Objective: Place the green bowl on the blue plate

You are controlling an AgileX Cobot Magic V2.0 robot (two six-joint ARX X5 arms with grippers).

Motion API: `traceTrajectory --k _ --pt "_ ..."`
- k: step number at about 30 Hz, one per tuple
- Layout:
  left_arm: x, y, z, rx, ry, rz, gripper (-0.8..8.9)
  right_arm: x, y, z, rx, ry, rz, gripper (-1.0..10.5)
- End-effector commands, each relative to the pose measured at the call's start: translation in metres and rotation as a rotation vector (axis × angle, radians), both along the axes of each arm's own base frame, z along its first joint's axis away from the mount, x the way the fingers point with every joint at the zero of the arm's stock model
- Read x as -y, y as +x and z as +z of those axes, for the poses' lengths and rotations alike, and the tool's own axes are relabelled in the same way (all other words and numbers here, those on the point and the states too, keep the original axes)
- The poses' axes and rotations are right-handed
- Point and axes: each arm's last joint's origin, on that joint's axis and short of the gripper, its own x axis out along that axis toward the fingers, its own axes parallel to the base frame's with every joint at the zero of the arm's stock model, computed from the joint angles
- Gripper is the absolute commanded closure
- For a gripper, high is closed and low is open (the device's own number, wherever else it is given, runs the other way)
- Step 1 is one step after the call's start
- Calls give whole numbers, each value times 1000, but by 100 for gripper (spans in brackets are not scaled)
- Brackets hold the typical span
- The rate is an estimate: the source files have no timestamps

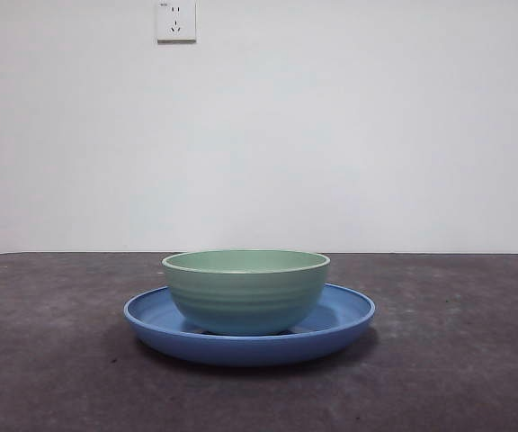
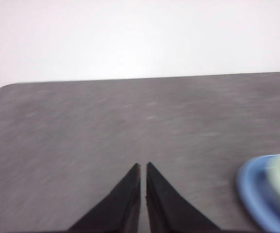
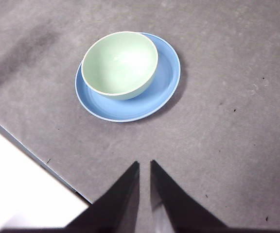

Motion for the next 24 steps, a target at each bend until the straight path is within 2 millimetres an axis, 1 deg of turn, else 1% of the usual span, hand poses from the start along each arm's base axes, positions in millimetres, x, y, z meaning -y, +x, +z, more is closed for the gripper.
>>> traceTrajectory --k 1,5,14,17,24 --pt "-2 2 -22 14 10 62 794 -1 1 2 0 11 0 913" --pt "-3 1 -42 12 13 89 794 -1 1 2 0 11 0 913" --pt "-4 6 -65 -52 24 118 794 -1 1 2 3 13 0 913" --pt "-4 6 -69 -67 26 117 793 -2 1 3 6 16 0 913" --pt "-4 6 -69 -65 32 115 794 -2 2 4 21 27 0 913"
